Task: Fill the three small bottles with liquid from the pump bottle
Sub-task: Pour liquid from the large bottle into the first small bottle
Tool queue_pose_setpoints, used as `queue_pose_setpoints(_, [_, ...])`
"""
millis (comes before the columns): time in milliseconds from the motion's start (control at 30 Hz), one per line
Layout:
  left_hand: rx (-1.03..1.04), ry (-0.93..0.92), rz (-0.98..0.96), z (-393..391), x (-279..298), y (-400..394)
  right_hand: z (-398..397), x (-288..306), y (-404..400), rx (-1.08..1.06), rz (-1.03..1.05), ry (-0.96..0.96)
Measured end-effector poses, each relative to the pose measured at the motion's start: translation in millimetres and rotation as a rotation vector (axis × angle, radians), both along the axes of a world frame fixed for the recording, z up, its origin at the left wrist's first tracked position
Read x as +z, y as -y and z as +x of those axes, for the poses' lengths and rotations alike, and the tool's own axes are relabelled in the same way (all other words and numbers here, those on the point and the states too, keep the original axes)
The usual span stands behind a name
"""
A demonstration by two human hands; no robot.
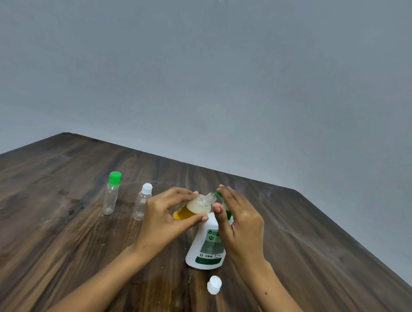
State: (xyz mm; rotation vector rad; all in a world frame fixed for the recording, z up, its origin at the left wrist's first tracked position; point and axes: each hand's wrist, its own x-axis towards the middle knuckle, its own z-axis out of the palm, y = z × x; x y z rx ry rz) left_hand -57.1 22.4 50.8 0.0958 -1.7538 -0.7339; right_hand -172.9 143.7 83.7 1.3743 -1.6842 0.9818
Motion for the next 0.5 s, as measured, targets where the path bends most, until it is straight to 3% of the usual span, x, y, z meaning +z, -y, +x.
queue_pose_setpoints(500, [-0.010, -0.013, 0.006, -0.6, 0.9, -1.2, -1.0, -4.8, -0.7, -0.018, -0.010, -0.017])
